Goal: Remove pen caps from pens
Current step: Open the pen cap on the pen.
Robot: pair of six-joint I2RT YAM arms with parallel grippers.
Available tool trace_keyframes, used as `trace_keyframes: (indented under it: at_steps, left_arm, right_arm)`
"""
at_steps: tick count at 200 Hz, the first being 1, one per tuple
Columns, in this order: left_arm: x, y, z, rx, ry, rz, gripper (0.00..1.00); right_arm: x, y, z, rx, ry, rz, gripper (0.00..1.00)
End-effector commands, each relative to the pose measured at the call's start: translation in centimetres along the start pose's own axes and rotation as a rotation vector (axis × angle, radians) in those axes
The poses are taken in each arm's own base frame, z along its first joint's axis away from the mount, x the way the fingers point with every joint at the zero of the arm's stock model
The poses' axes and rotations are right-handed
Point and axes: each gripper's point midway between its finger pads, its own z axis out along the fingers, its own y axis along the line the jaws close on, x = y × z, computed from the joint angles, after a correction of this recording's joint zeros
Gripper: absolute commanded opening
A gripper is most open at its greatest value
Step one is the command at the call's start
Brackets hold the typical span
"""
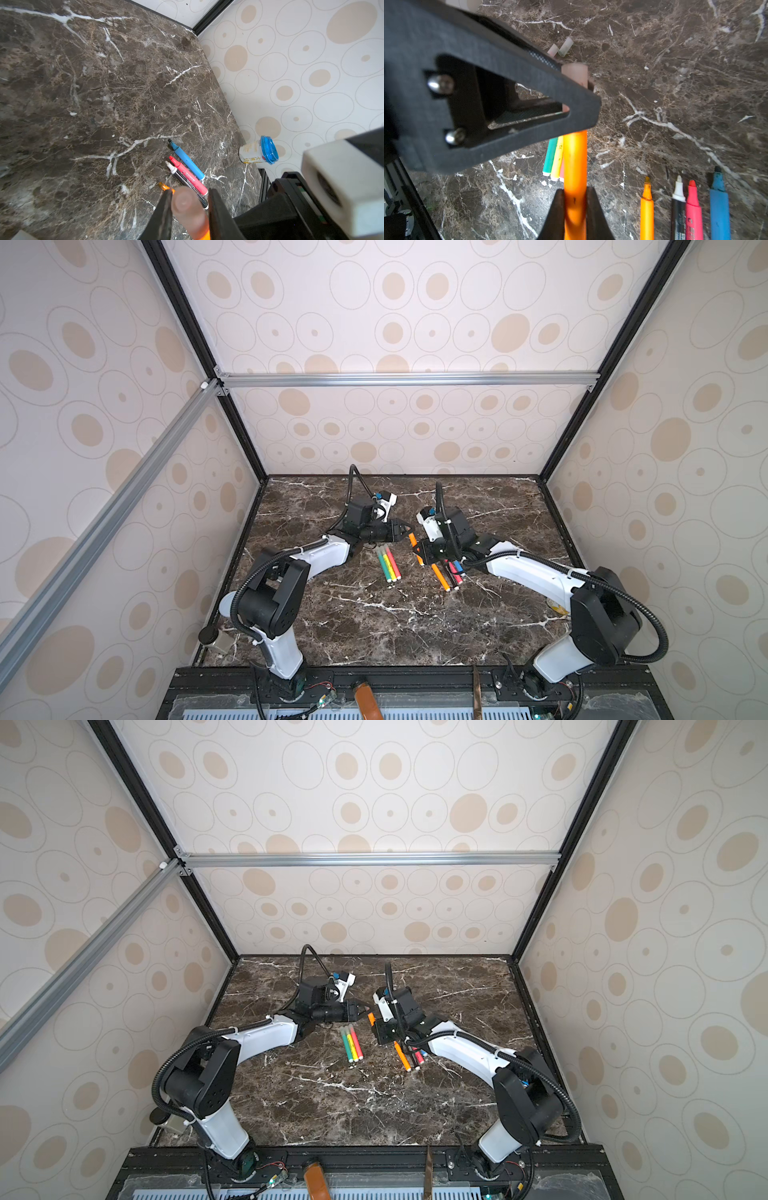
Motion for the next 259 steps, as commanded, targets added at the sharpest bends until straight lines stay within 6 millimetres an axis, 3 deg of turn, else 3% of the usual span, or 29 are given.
trace_keyframes:
  at_steps: [1, 43, 137, 219, 243, 259]
  left_arm:
    - [-1.6, -1.2, 0.4, 0.038, -0.032, 0.023, 0.34]
    - [-1.9, -1.3, 0.9, 0.045, -0.029, 0.021, 0.38]
    - [-2.2, -0.8, 1.6, 0.035, -0.036, 0.01, 0.36]
    - [-2.4, -1.3, 1.4, 0.052, -0.037, 0.015, 0.11]
    - [-2.5, -1.8, 1.3, 0.075, -0.041, 0.009, 0.09]
    - [-2.6, -2.1, 1.1, 0.088, -0.044, 0.006, 0.17]
  right_arm:
    - [-0.5, 0.8, -0.6, -0.029, -0.033, -0.014, 0.0]
    - [-0.2, 0.9, -0.4, -0.041, -0.027, -0.012, 0.0]
    - [0.3, 1.1, -0.1, -0.061, -0.014, -0.006, 0.0]
    - [0.4, 0.8, 0.1, -0.05, -0.013, -0.003, 0.0]
    - [0.3, 0.6, 0.1, -0.04, -0.02, 0.001, 0.0]
    - [0.3, 0.4, 0.1, -0.028, -0.025, 0.003, 0.0]
